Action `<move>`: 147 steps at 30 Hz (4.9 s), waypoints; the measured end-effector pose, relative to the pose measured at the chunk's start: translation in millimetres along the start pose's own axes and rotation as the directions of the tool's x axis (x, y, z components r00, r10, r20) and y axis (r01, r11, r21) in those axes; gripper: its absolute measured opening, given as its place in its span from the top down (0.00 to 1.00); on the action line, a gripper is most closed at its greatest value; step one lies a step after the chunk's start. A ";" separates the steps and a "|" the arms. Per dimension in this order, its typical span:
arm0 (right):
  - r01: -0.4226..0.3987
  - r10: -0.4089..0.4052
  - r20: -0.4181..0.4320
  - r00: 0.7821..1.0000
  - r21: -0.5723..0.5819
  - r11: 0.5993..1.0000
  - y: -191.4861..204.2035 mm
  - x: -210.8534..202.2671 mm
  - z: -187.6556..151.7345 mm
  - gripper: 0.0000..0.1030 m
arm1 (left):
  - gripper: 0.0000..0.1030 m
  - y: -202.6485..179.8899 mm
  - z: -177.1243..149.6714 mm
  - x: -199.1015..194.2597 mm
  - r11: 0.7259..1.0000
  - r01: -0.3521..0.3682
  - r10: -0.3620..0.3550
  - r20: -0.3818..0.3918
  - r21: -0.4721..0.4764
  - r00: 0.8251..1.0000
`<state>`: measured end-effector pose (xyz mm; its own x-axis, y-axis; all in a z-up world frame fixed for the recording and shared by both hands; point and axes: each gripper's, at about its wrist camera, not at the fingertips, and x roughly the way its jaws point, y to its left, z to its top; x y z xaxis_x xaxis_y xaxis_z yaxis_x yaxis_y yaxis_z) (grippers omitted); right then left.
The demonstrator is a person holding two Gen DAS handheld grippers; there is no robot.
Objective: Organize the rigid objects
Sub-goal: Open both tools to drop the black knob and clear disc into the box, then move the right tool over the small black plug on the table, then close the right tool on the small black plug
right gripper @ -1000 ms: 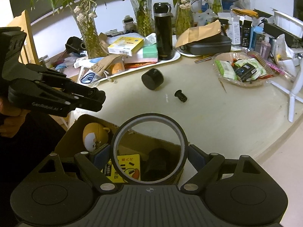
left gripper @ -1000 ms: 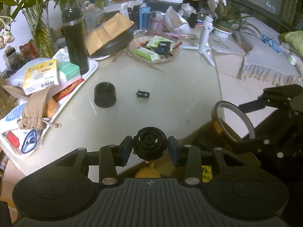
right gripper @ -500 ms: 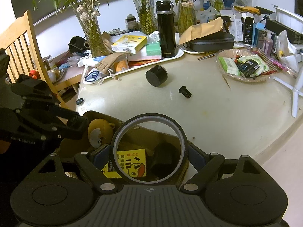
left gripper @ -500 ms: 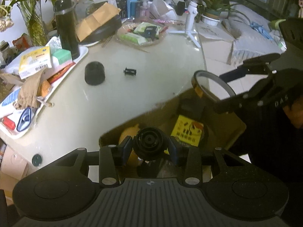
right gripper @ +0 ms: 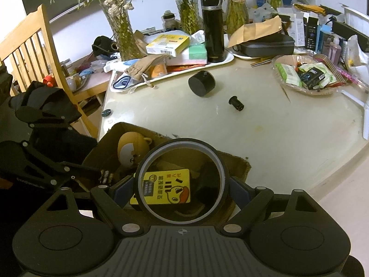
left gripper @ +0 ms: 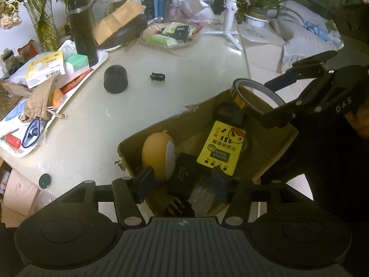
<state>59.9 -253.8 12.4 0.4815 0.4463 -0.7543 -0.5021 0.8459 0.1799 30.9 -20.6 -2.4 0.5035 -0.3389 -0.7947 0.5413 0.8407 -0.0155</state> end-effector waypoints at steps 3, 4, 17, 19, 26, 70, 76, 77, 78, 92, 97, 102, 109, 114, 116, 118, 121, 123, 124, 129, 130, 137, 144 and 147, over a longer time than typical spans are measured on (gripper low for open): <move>-0.008 0.008 0.004 1.000 -0.002 1.000 2.1 0.2 1.1 0.14 | 0.47 -0.3 -1.2 -2.4 1.000 -0.005 0.005 0.008 -0.009 1.000; -0.009 0.009 0.008 1.000 -0.003 1.000 2.9 -0.1 1.8 0.14 | 0.47 -0.2 -1.9 -3.0 1.000 -0.005 0.005 0.010 -0.014 1.000; 0.025 -0.029 -0.076 0.997 -0.063 0.998 15.8 14.9 1.0 0.00 | 0.47 7.5 -3.4 -6.6 0.998 -0.007 0.009 0.030 -0.069 1.000; 0.027 -0.034 -0.097 0.995 -0.067 0.997 17.0 18.2 -2.0 0.00 | 0.47 7.1 -3.6 -7.0 0.998 -0.007 0.009 0.029 -0.067 1.000; 0.038 -0.042 -0.097 0.994 -0.050 0.998 14.8 18.4 -3.8 0.00 | 0.47 8.0 -4.3 -7.3 0.997 -0.011 0.012 0.024 -0.070 1.000; 0.214 -0.204 0.154 0.967 -0.050 0.976 -17.4 25.6 76.7 0.00 | 0.47 31.5 41.9 -2.4 0.992 -0.079 0.089 0.115 -0.096 0.989; 0.217 -0.205 0.180 0.962 -0.053 0.975 -25.1 32.5 90.9 0.00 | 0.47 36.5 54.3 -1.0 0.990 -0.103 0.117 0.142 -0.100 0.983; 0.213 -0.201 0.178 0.963 -0.050 0.976 -26.5 34.3 91.6 0.00 | 0.47 37.1 55.6 -0.2 0.989 -0.105 0.119 0.144 -0.102 0.982; 0.210 -0.198 0.174 0.964 -0.049 0.976 -28.0 36.9 92.0 0.00 | 0.47 37.9 56.9 0.7 0.989 -0.107 0.121 0.145 -0.105 0.982; 0.159 -0.154 0.070 0.986 -0.084 0.984 -53.9 73.3 100.5 0.00 | 0.47 57.9 68.4 18.0 0.982 -0.104 0.128 0.145 -0.159 0.981; 0.138 -0.133 0.052 0.990 -0.106 0.985 -59.7 85.5 109.1 0.00 | 0.47 67.8 78.6 26.9 0.978 -0.113 0.139 0.150 -0.173 0.979; 0.129 -0.124 0.045 0.991 -0.149 0.980 -62.6 98.0 113.0 0.00 | 0.47 78.5 85.7 36.2 0.973 -0.129 0.159 0.148 -0.192 0.976; 0.120 -0.116 0.033 0.993 -0.167 0.979 -72.4 119.1 113.6 0.03 | 0.47 95.1 84.9 44.8 0.963 -0.141 0.176 0.140 -0.231 0.974; 0.113 -0.111 0.021 0.994 -0.147 0.983 -81.9 138.5 113.4 0.10 | 0.47 104.0 78.7 53.3 0.956 -0.135 0.172 0.124 -0.260 0.977; 0.111 -0.110 0.011 0.994 -0.158 0.981 -83.2 147.0 112.8 0.13 | 0.47 106.0 76.9 56.7 0.956 -0.136 0.171 0.119 -0.261 0.978; 0.109 -0.110 0.002 0.994 -0.169 0.980 -84.4 155.9 112.7 0.23 | 0.47 107.9 75.3 59.2 0.955 -0.134 0.170 0.116 -0.266 0.979; 0.113 -0.115 0.001 0.993 -0.174 0.978 -86.7 166.2 114.1 0.27 | 0.47 110.8 73.2 61.8 0.952 -0.119 0.156 0.115 -0.280 0.981; 0.110 -0.112 0.001 0.994 -0.172 0.979 -88.5 172.2 116.1 0.35 | 0.47 111.7 72.6 63.7 0.953 -0.117 0.154 0.114 -0.279 0.981; 0.107 -0.108 0.000 0.994 -0.172 0.979 -89.2 175.8 117.1 0.38 | 0.47 111.9 72.5 64.5 0.954 -0.119 0.156 0.113 -0.276 0.981; 0.111 -0.115 -0.007 0.993 -0.197 0.974 -90.7 192.7 119.7 0.51 | 0.47 113.7 72.4 69.4 0.955 -0.129 0.164 0.113 -0.266 0.980; 0.111 -0.116 -0.011 0.993 -0.203 0.973 -91.0 196.4 119.9 0.54 | 0.47 114.6 72.6 70.2 0.955 -0.130 0.165 0.113 -0.266 0.980; 0.128 -0.135 -0.019 0.991 -0.219 0.967 -94.3 214.6 121.1 0.68 | 0.47 118.9 74.3 73.3 0.954 -0.128 0.164 0.114 -0.273 0.980; 0.111 -0.123 -0.043 0.991 -0.210 0.971 -92.8 216.9 120.8 0.80 | 0.47 118.6 79.0 76.4 0.955 -0.121 0.158 0.120 -0.271 0.980; 0.106 -0.121 -0.057 0.991 -0.216 0.971 -91.7 213.8 120.1 0.80 | 0.47 119.4 82.5 78.3 0.955 -0.120 0.157 0.121 -0.271 0.980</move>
<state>295.1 -200.9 -89.5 0.4975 0.3232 -0.8050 -0.5909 0.8056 -0.0417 190.5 18.4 -16.4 0.6603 -0.2512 -0.7077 0.2743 0.9580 -0.0841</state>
